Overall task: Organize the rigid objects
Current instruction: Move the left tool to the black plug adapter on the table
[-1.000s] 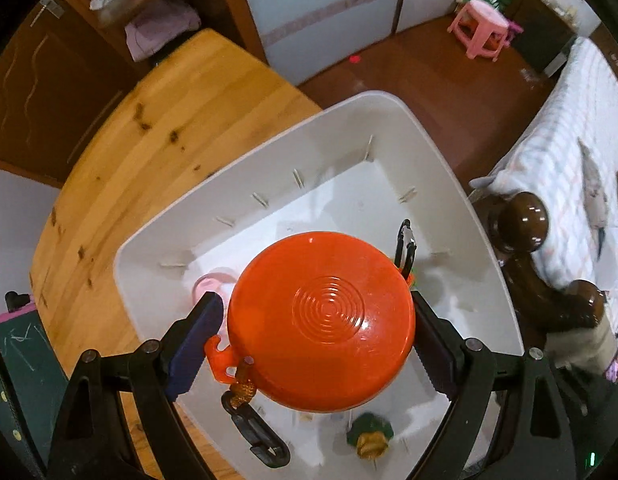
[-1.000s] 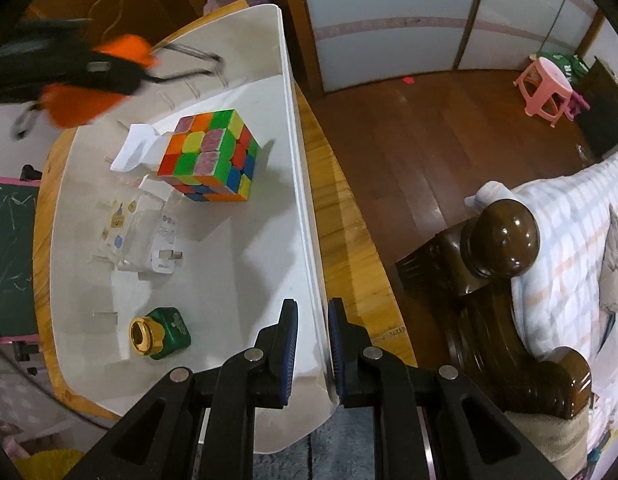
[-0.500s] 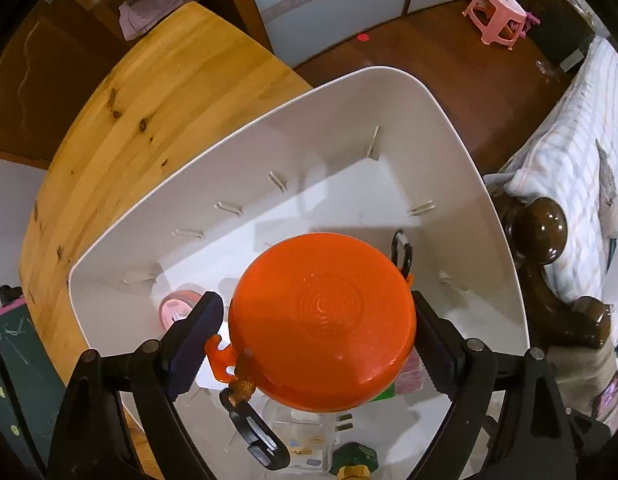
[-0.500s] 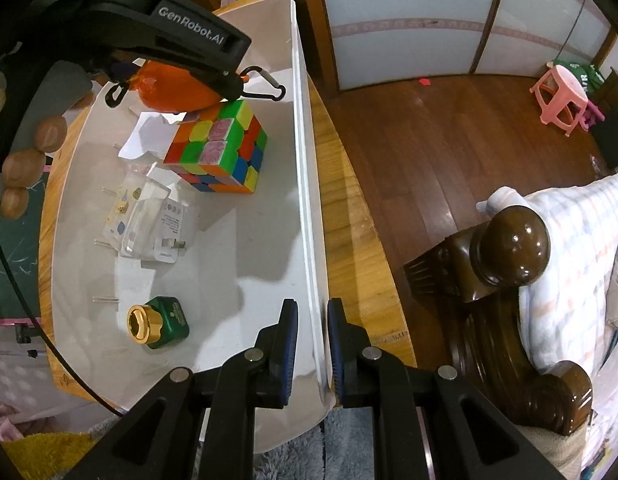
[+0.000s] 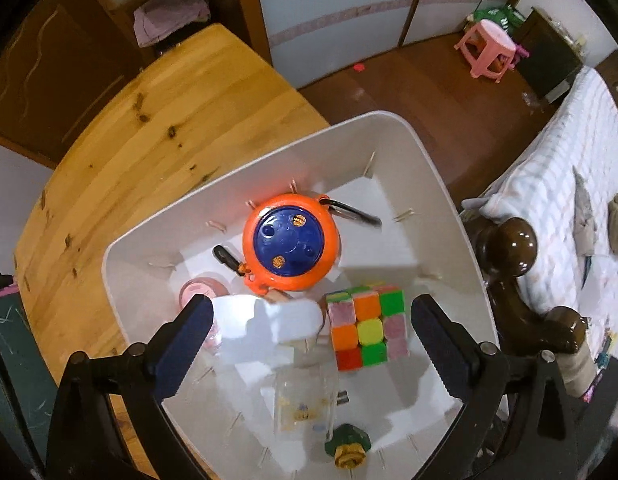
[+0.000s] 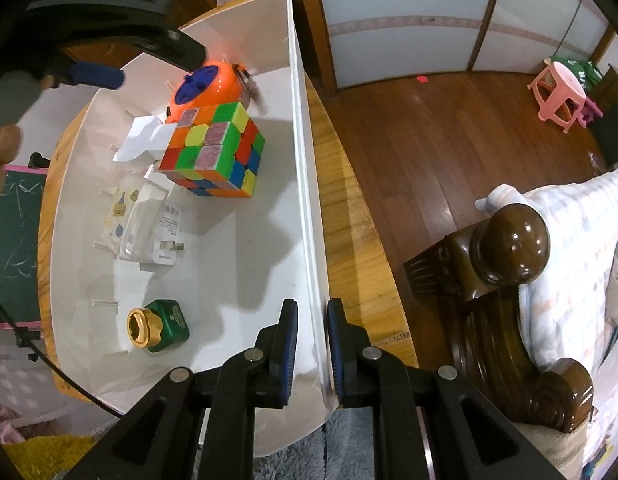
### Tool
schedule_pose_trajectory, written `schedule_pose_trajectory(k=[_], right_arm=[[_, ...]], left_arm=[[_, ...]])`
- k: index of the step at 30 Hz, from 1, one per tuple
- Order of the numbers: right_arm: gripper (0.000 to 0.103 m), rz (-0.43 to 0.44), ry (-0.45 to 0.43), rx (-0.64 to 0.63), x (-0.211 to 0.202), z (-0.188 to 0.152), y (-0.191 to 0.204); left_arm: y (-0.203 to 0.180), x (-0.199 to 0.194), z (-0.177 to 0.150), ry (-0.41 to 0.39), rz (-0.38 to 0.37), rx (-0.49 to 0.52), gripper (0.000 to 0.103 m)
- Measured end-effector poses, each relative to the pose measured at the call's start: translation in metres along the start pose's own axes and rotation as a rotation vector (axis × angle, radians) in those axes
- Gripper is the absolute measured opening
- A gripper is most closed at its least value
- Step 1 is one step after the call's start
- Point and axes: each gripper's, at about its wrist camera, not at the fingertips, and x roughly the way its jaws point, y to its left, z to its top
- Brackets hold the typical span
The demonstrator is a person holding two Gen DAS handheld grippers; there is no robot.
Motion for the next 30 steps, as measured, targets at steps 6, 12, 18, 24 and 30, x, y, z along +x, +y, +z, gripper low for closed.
schedule_pose_trajectory(k=[6, 12, 18, 24, 30], right_arm=[[0.015, -0.003, 0.008, 0.018, 0.000, 0.001, -0.001], [0.015, -0.003, 0.019, 0.038, 0.002, 0.001, -0.004], [0.015, -0.026, 0.033, 0.034, 0.002, 0.003, 0.000], [0.015, -0.053, 0.038, 0.019, -0.002, 0.004, 0.003], [0.015, -0.095, 0.053, -0.007, -0.004, 0.005, 0.010]], left_arm=[[0.014, -0.038, -0.017, -0.068, -0.020, -0.027, 0.100], [0.040, -0.071, -0.039, -0.133, -0.011, -0.069, 0.100], [0.075, -0.094, -0.075, -0.179, 0.020, -0.137, 0.100], [0.110, -0.097, -0.124, -0.186, 0.076, -0.204, 0.100], [0.129, -0.070, -0.177, -0.138, 0.139, -0.215, 0.100]])
